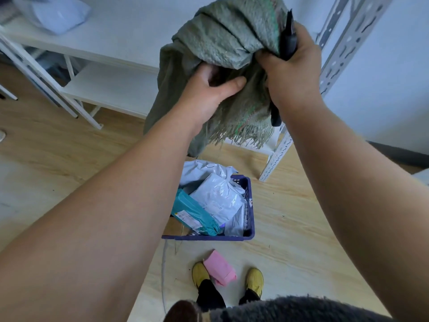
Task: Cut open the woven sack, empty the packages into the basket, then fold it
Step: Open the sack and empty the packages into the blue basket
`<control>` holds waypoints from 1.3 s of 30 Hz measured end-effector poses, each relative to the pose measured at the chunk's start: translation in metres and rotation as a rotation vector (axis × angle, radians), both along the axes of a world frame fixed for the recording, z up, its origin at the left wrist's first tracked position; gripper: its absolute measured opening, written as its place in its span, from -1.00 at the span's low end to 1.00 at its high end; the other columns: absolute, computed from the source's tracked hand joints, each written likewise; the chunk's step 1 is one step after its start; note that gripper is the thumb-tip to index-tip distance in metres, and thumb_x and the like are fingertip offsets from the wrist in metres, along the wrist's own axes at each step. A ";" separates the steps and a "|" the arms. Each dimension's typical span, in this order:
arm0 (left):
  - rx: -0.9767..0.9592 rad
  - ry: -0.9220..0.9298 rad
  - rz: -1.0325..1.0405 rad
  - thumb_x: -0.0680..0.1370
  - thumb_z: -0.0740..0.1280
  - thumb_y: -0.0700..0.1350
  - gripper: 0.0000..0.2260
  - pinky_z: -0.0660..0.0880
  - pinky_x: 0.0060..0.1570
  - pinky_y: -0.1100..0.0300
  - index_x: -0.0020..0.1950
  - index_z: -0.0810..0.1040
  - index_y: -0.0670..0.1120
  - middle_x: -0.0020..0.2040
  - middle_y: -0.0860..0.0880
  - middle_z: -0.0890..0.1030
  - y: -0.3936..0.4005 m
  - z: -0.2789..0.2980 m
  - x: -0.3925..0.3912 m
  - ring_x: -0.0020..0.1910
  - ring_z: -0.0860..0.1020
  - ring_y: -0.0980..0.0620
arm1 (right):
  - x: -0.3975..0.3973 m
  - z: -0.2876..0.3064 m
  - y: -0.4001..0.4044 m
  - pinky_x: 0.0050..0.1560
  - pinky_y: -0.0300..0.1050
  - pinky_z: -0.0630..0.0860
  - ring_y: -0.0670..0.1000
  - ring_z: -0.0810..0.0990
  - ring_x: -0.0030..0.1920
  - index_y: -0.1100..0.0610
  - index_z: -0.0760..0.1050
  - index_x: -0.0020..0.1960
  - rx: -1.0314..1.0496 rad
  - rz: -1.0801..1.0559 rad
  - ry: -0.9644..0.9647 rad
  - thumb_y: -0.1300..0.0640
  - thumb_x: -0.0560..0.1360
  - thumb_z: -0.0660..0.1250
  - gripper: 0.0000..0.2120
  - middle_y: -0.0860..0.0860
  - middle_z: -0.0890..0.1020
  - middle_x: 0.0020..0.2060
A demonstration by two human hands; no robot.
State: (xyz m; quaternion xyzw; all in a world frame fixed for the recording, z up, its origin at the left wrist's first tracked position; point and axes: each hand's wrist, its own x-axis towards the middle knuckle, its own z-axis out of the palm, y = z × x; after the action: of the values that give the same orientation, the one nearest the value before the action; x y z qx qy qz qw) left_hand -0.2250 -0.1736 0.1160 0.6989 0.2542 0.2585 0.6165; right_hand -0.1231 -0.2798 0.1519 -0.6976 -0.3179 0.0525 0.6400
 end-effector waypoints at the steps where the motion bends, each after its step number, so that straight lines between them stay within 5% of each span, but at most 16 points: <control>1: 0.005 -0.012 -0.004 0.26 0.51 0.13 -0.28 0.39 0.36 0.02 0.35 0.45 -0.10 0.30 0.01 0.56 -0.004 0.005 0.003 0.28 0.52 0.09 | 0.002 0.006 -0.004 0.00 -0.11 0.58 -0.06 0.63 -0.06 0.02 0.50 0.01 0.010 -0.003 -0.011 0.24 0.35 0.37 -0.73 -0.10 0.65 -0.15; 14: 0.156 -0.059 0.155 0.35 0.48 0.01 -0.56 0.48 0.27 0.01 0.18 0.61 -0.10 0.11 0.00 0.68 -0.056 0.066 0.002 0.14 0.61 0.09 | 0.000 0.062 -0.053 0.02 0.06 0.58 0.04 0.65 -0.04 -0.02 0.51 -0.02 0.133 0.135 -0.067 0.24 0.35 0.38 -0.74 -0.03 0.68 -0.13; 21: 0.249 -0.104 0.378 0.39 0.48 -0.07 -0.75 0.54 0.10 0.20 0.04 0.63 -0.06 0.01 0.03 0.69 -0.056 0.093 -0.051 0.02 0.64 0.13 | -0.047 0.087 -0.046 -0.20 -0.13 0.48 -0.20 0.52 -0.35 0.01 0.49 0.01 0.189 0.312 -0.042 0.30 0.38 0.37 -0.72 -0.17 0.60 -0.29; 32: 0.526 0.096 0.791 0.31 0.42 0.10 -0.49 0.51 0.17 0.06 0.13 0.63 -0.20 0.12 -0.13 0.66 -0.036 0.086 -0.199 0.19 0.58 -0.06 | -0.179 0.079 -0.011 -0.29 -0.22 0.43 -0.25 0.48 -0.47 0.06 0.50 0.01 0.144 0.505 0.110 0.35 0.44 0.37 -0.75 -0.21 0.54 -0.40; 39: 0.504 0.247 0.804 0.28 0.35 0.24 -0.44 0.53 0.10 0.01 0.09 0.64 -0.12 0.06 -0.06 0.68 -0.035 0.046 -0.279 0.14 0.60 -0.06 | -0.249 0.039 -0.003 -0.38 -0.32 0.42 -0.26 0.48 -0.50 0.08 0.50 -0.01 0.067 0.533 0.196 0.32 0.46 0.39 -0.81 -0.22 0.55 -0.44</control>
State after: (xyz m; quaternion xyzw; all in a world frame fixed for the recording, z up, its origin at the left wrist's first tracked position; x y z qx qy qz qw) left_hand -0.5038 -0.2089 0.1618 0.6982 0.5049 0.4447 0.2447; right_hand -0.3725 -0.2828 0.1906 -0.5594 -0.4284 0.2755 0.6539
